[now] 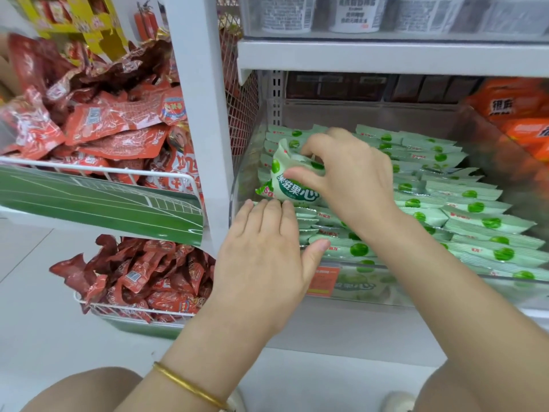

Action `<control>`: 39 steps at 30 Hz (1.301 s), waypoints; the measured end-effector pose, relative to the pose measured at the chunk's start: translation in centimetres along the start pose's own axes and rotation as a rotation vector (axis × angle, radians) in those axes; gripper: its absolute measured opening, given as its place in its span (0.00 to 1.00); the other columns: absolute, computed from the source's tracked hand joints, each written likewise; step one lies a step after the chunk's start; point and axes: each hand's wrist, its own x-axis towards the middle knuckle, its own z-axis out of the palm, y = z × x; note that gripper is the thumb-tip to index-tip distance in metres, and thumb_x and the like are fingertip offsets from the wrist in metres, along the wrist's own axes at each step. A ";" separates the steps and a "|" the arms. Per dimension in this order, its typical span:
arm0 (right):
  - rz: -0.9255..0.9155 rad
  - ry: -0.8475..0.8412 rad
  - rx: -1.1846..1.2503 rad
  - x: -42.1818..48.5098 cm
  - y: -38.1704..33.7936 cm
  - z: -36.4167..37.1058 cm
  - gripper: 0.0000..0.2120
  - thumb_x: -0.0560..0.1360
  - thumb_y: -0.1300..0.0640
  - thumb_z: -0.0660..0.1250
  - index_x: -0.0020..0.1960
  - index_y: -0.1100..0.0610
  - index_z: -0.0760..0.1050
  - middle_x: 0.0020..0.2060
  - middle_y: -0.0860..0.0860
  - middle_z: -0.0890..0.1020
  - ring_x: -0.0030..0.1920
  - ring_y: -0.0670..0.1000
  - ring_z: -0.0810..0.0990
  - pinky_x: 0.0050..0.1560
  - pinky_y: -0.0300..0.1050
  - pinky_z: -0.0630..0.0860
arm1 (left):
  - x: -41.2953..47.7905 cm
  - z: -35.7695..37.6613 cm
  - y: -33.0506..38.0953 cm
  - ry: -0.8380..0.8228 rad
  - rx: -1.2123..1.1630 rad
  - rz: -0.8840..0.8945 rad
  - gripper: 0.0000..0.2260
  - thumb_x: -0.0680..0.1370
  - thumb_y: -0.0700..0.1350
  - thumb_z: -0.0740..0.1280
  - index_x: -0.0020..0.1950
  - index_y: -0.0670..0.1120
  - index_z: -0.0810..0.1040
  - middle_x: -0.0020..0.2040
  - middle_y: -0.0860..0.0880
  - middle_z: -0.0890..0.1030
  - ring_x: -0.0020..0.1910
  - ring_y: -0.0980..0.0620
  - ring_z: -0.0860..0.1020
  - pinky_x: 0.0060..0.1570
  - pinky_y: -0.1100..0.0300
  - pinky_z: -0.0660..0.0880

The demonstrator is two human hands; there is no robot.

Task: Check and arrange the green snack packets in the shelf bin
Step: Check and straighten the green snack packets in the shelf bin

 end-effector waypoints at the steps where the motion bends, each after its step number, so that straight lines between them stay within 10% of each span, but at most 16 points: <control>1: -0.034 -0.034 -0.012 0.0 -0.2 0.2 0.21 0.71 0.36 0.63 0.54 0.50 0.76 0.48 0.49 0.77 0.49 0.56 0.78 0.39 0.45 0.67 | -0.1 0.0 0.0 0.005 -0.002 -0.004 0.31 0.78 0.58 0.48 0.62 0.35 0.76 0.57 0.38 0.80 0.58 0.41 0.78 0.65 0.46 0.70; 7: -0.081 -0.165 0.285 0.6 1.1 0.3 0.17 0.70 0.44 0.70 0.55 0.52 0.80 0.48 0.52 0.79 0.52 0.56 0.76 0.52 0.54 0.74 | -0.3 0.1 0.1 0.035 -0.033 -0.002 0.31 0.79 0.58 0.48 0.63 0.34 0.74 0.58 0.37 0.79 0.59 0.39 0.77 0.66 0.44 0.68; 27: -0.104 -0.356 0.207 1.2 1.8 1.4 0.08 0.72 0.47 0.70 0.46 0.49 0.84 0.46 0.50 0.75 0.54 0.56 0.71 0.54 0.52 0.71 | 0.1 -0.4 0.2 -0.017 -0.083 -0.016 0.32 0.79 0.58 0.47 0.65 0.34 0.73 0.63 0.37 0.76 0.65 0.41 0.74 0.65 0.43 0.67; 33: -0.058 -0.353 0.086 2.3 1.1 0.7 0.07 0.70 0.47 0.71 0.45 0.49 0.83 0.42 0.47 0.77 0.53 0.52 0.74 0.51 0.45 0.71 | 1.5 -1.1 0.2 -0.158 -0.169 -0.059 0.42 0.70 0.61 0.28 0.77 0.40 0.51 0.77 0.42 0.53 0.77 0.47 0.49 0.74 0.56 0.47; 39: -0.093 -0.344 -0.052 2.8 0.0 2.0 0.01 0.72 0.54 0.69 0.43 0.51 0.79 0.42 0.47 0.74 0.53 0.53 0.74 0.43 0.43 0.68 | 2.0 -0.4 0.5 -0.219 -0.085 -0.059 0.45 0.65 0.59 0.24 0.77 0.40 0.48 0.77 0.40 0.52 0.76 0.45 0.50 0.74 0.53 0.47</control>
